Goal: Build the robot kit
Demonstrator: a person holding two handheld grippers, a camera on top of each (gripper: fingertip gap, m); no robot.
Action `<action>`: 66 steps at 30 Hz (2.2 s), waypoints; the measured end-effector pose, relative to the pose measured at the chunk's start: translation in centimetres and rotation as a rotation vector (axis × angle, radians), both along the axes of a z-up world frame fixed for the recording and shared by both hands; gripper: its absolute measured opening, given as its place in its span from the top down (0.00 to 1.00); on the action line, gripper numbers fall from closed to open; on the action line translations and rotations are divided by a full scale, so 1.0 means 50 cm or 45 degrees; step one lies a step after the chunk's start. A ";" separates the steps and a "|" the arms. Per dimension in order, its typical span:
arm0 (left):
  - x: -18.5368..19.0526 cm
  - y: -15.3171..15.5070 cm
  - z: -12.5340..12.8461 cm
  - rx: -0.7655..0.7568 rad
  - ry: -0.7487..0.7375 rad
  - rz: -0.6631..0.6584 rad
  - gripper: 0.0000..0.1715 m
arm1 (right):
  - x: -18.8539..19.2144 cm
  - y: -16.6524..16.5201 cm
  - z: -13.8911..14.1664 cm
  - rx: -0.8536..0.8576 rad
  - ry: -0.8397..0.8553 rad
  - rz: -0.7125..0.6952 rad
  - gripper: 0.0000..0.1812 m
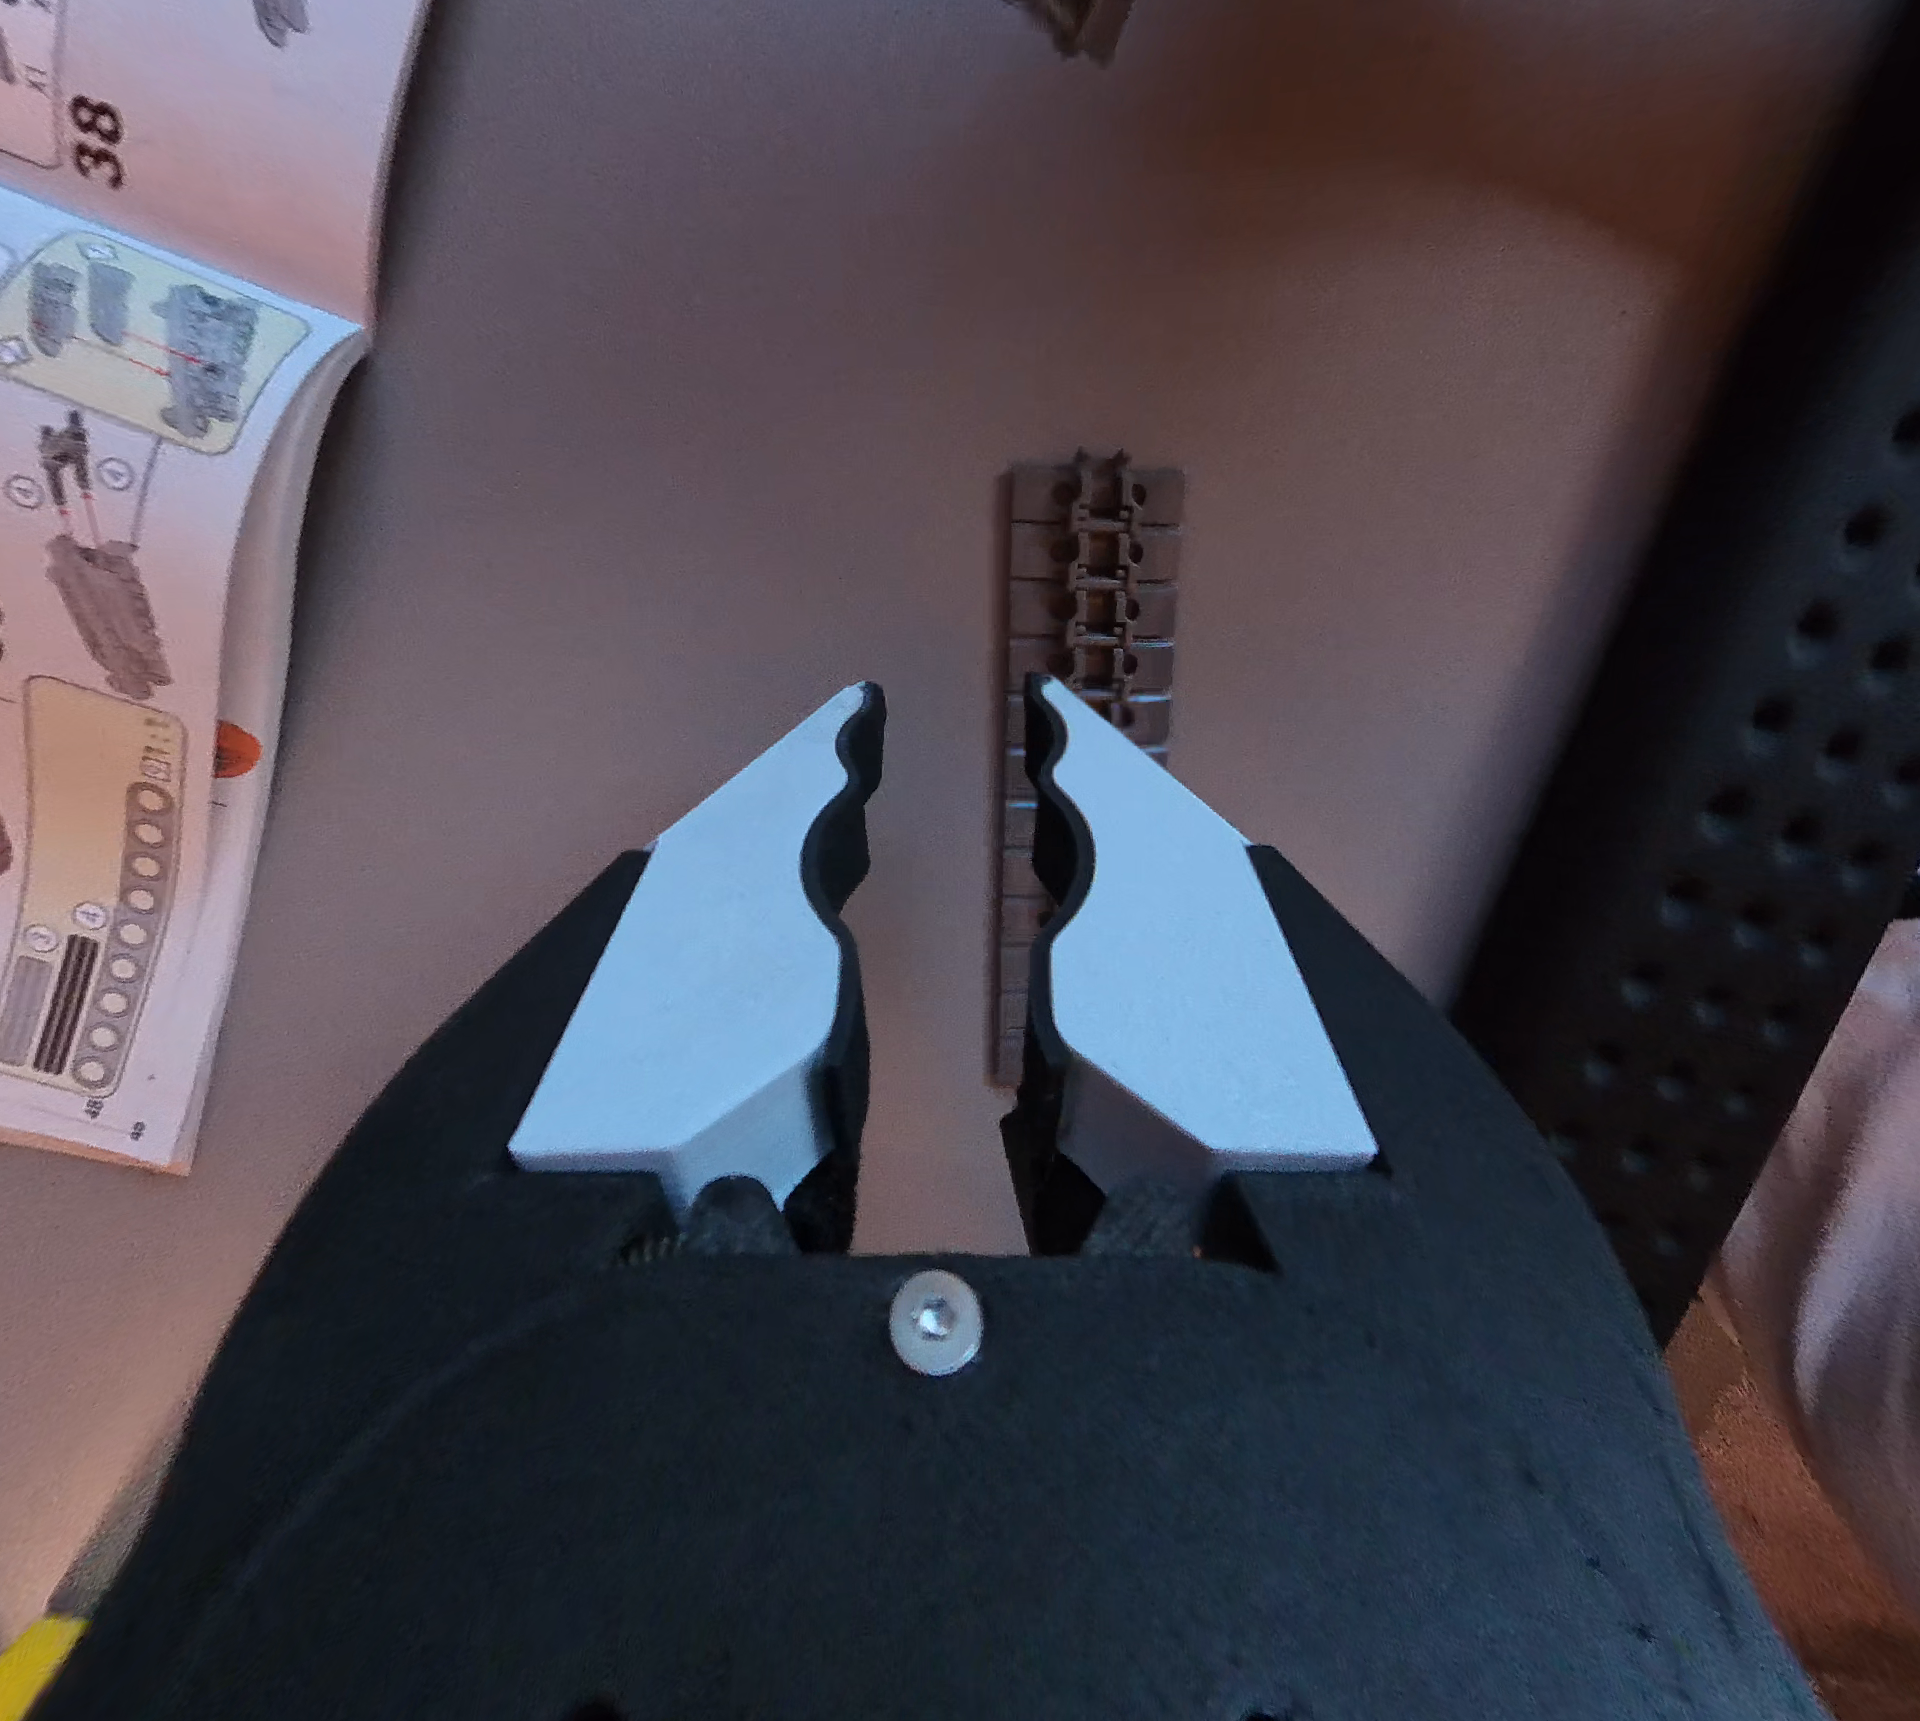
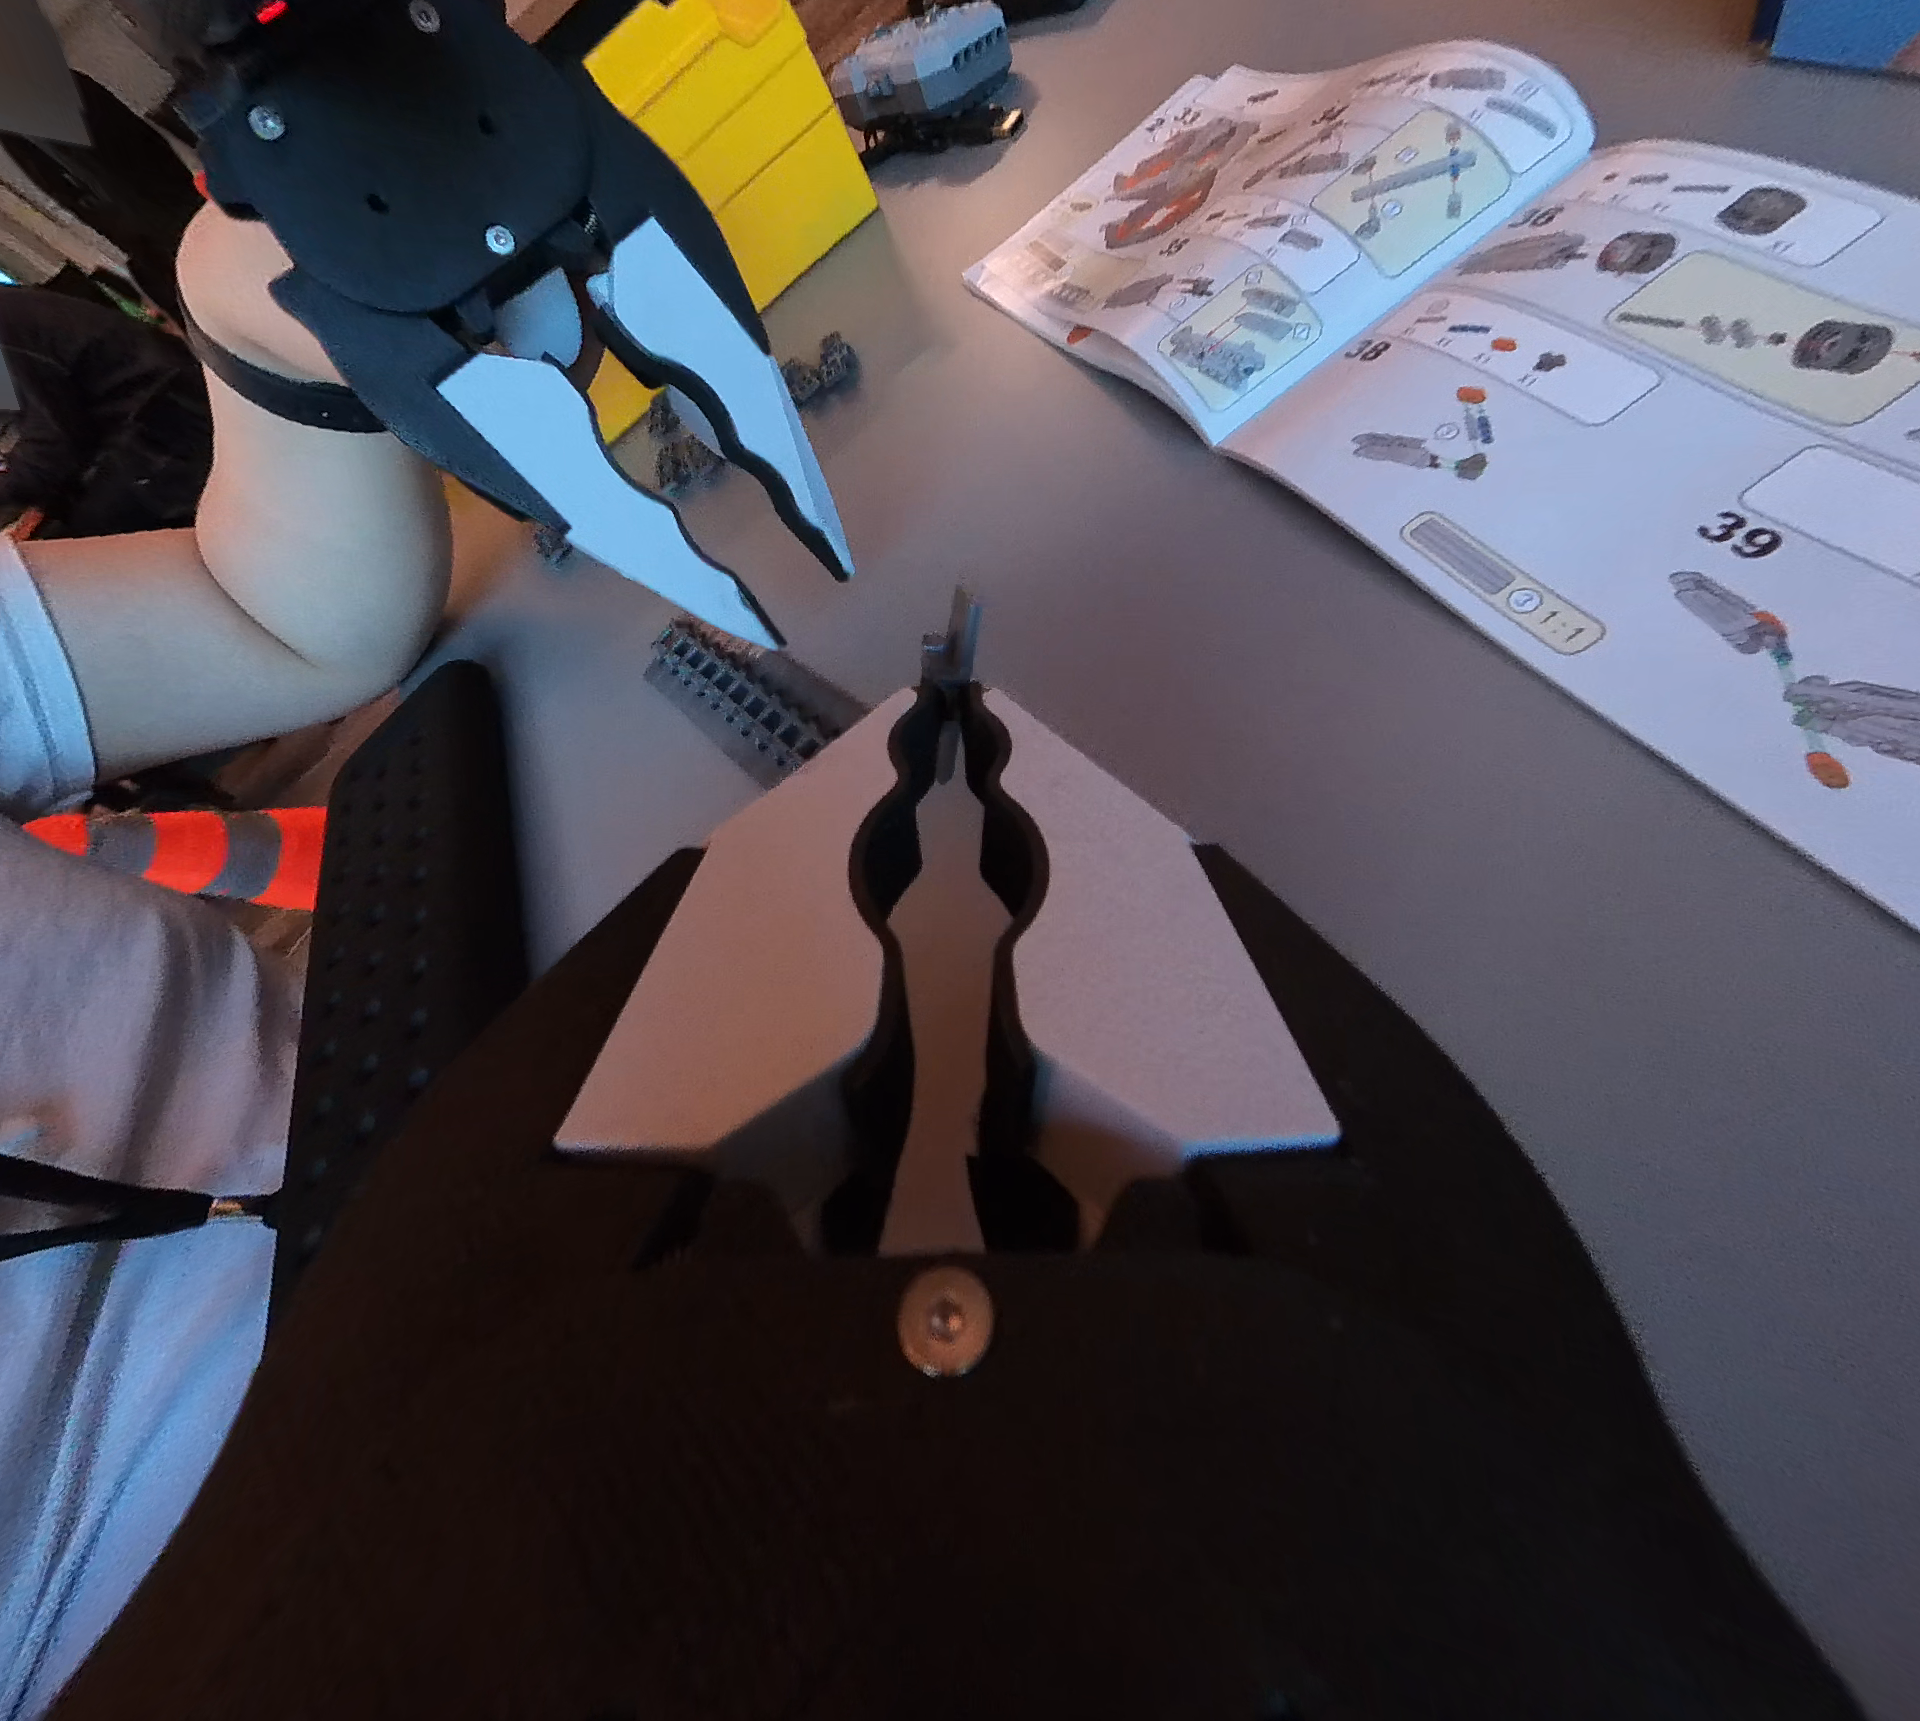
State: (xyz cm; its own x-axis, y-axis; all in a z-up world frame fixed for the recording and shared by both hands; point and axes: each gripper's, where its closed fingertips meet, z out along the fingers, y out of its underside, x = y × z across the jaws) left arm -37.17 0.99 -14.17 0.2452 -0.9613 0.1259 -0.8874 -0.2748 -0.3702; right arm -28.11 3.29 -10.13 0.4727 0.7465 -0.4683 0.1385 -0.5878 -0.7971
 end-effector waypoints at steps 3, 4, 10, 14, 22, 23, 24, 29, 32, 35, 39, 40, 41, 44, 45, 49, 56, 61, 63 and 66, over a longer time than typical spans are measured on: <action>0.029 -0.018 0.000 -0.016 -0.050 -0.036 0.85 | -0.008 -0.006 -0.021 -0.060 -0.042 0.024 0.99; 0.037 -0.026 0.000 -0.024 -0.060 -0.049 0.83 | -0.011 -0.008 -0.026 -0.075 -0.050 0.031 0.99; 0.072 -0.040 -0.020 0.103 -0.036 -0.121 0.84 | -0.023 -0.016 -0.035 -0.094 -0.067 0.065 0.99; 0.076 -0.048 -0.040 0.126 0.008 -0.157 0.86 | -0.021 -0.017 -0.032 -0.090 -0.060 0.061 0.99; 0.084 -0.036 -0.043 0.240 0.010 -0.174 0.92 | -0.023 -0.039 -0.069 -0.285 -0.099 0.093 0.99; 0.087 -0.030 -0.039 0.260 -0.003 -0.164 0.93 | -0.025 -0.045 -0.077 -0.329 -0.106 0.105 0.99; 0.092 -0.027 -0.033 0.269 -0.030 -0.153 0.93 | -0.026 -0.049 -0.085 -0.365 -0.122 0.105 0.99; 0.122 -0.026 0.019 0.283 -0.230 -0.120 0.93 | -0.027 -0.049 -0.101 -0.457 -0.117 0.071 0.99; 0.139 -0.033 0.030 0.258 -0.318 -0.114 0.93 | -0.042 -0.062 -0.103 -0.512 -0.061 0.150 0.99; 0.140 -0.035 0.012 0.218 -0.303 -0.129 0.87 | -0.045 -0.069 -0.108 -0.518 -0.058 0.204 0.99; 0.132 -0.042 0.004 0.022 -0.378 -0.171 0.75 | -0.044 -0.070 -0.107 -0.508 -0.047 0.224 0.99; 0.128 -0.045 0.000 -0.058 -0.398 -0.182 0.75 | -0.045 -0.071 -0.107 -0.509 -0.044 0.229 0.99; 0.125 -0.048 -0.005 -0.134 -0.428 -0.188 0.74 | -0.046 -0.072 -0.107 -0.507 -0.044 0.236 0.99; 0.128 -0.038 -0.016 -0.280 -0.513 -0.162 0.74 | -0.051 -0.077 -0.107 -0.477 -0.060 0.271 0.99; 0.131 -0.040 -0.014 -0.325 -0.552 -0.182 0.74 | -0.053 -0.078 -0.107 -0.467 -0.069 0.281 0.99; 0.128 -0.054 -0.028 -0.327 -0.617 -0.373 0.84 | -0.052 -0.079 -0.109 -0.419 -0.108 0.298 0.99; 0.129 -0.039 -0.020 -0.366 -0.668 -0.269 0.85 | -0.034 -0.073 -0.112 -0.379 -0.161 0.261 1.00; 0.132 -0.016 -0.016 -0.404 -0.700 -0.113 0.85 | -0.027 -0.048 -0.102 -0.272 -0.184 0.198 1.00; 0.137 -0.013 -0.010 -0.423 -0.734 -0.086 0.85 | -0.027 -0.041 -0.094 -0.213 -0.191 0.191 1.00; 0.142 -0.025 0.006 -0.539 -0.799 -0.093 0.82 | -0.031 -0.034 -0.080 -0.123 -0.178 0.189 1.00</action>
